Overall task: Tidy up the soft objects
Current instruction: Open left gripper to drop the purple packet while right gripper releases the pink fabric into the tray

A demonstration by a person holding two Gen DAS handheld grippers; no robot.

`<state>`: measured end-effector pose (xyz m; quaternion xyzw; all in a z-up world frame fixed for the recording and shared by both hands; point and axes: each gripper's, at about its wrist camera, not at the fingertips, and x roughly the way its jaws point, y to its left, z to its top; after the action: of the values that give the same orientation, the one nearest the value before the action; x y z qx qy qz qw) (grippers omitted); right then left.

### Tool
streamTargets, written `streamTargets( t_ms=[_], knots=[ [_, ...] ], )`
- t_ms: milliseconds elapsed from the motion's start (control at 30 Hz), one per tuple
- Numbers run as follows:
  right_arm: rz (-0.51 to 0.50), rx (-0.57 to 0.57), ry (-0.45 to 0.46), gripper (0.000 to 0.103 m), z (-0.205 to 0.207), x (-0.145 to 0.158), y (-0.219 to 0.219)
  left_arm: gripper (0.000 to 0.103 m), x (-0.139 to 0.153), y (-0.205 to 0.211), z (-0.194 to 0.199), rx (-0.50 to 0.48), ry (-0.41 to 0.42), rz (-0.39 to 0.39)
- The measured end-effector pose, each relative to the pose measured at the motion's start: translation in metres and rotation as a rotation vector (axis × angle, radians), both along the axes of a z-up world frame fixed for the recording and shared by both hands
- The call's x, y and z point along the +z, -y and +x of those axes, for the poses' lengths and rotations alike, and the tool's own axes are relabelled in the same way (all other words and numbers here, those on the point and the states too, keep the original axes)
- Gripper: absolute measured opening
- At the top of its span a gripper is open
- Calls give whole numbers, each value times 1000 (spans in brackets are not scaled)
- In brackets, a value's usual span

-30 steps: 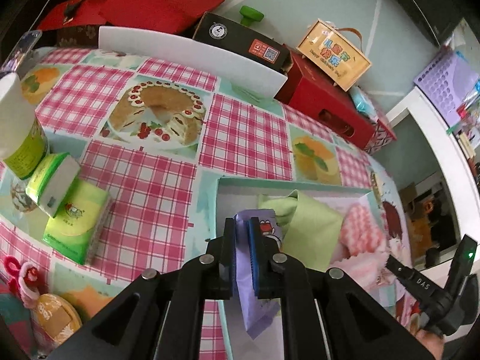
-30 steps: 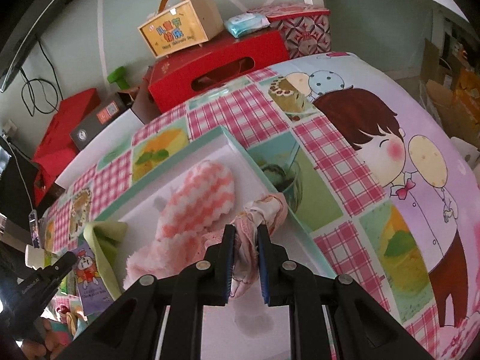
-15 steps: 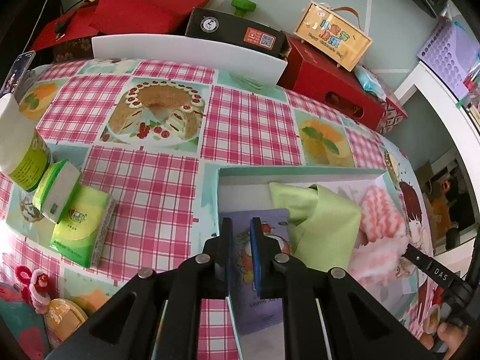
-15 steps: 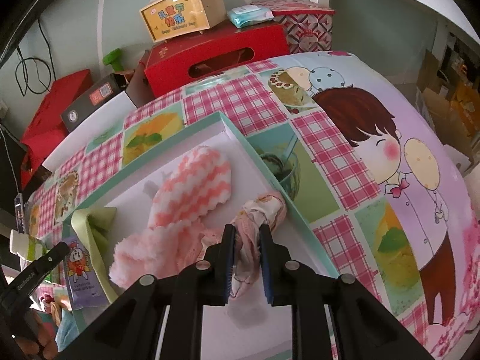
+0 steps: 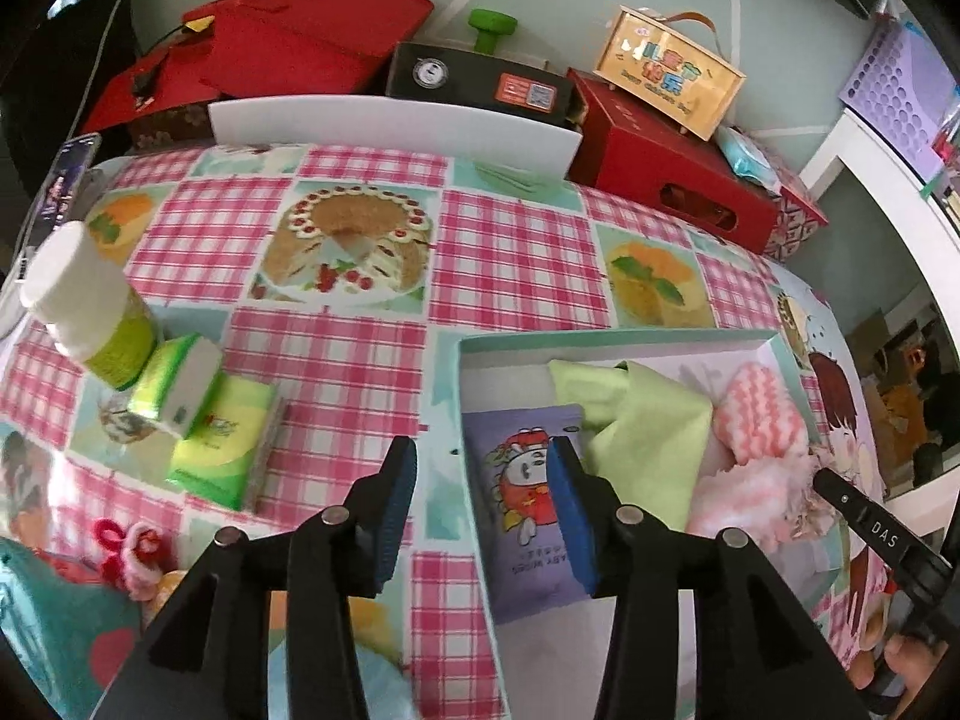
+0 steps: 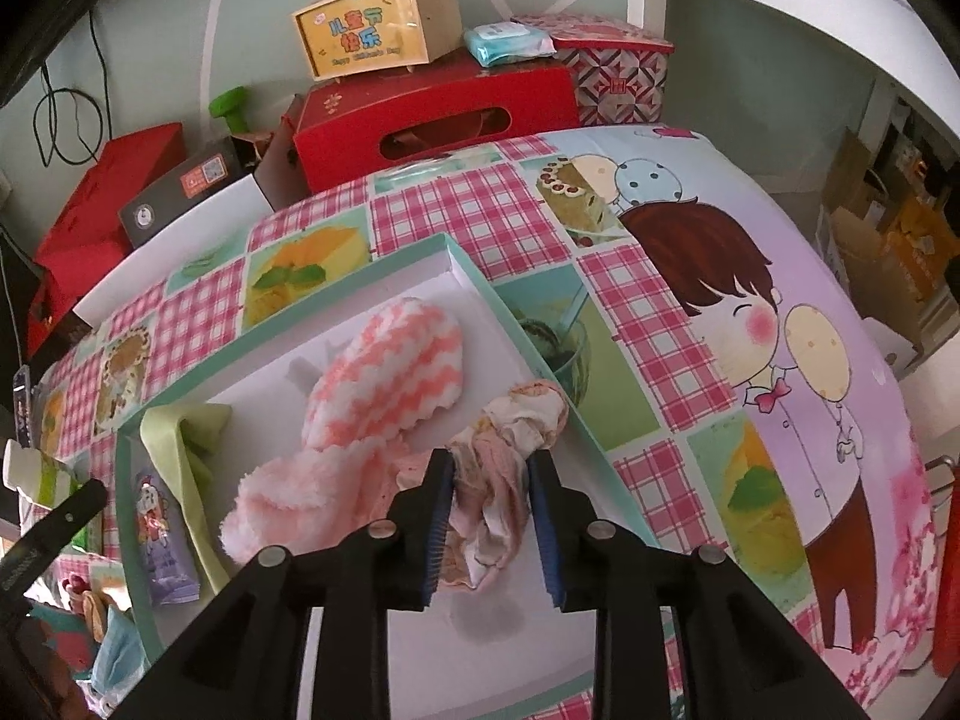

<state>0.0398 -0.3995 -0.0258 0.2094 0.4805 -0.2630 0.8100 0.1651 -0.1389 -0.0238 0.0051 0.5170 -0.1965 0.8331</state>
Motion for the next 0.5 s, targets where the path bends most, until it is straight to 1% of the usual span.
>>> streamTargets(
  t_ms=[33,67,100,133,167,267,333,400,500],
  knots=[
    [-4,1,-3,30,0,1,-1,55,1,-2,0,7,2,4],
    [-9,2,-4,34,0,1,-1,61,2,-5,0,23,1,7],
    [-14,3,-5,40,0,2,-2,71,3,-6,1,35,-1,6],
    [-18,4,-3,44,0,3,-3,74,3,-9,1,46,0,4],
    [-25,4,-1,50,0,5,-3,74,4,-11,2,55,2,5],
    [-43,9,5,51,1,11,-7,76,3,-15,3,78,2,26],
    [-53,21,8,53,4,14,-11,84,2,-17,4,90,6,35],
    [-63,33,8,60,7,16,-16,85,2,-19,4,102,12,43],
    [-70,56,14,61,12,20,-24,85,2,-24,5,123,14,39]
  ],
)
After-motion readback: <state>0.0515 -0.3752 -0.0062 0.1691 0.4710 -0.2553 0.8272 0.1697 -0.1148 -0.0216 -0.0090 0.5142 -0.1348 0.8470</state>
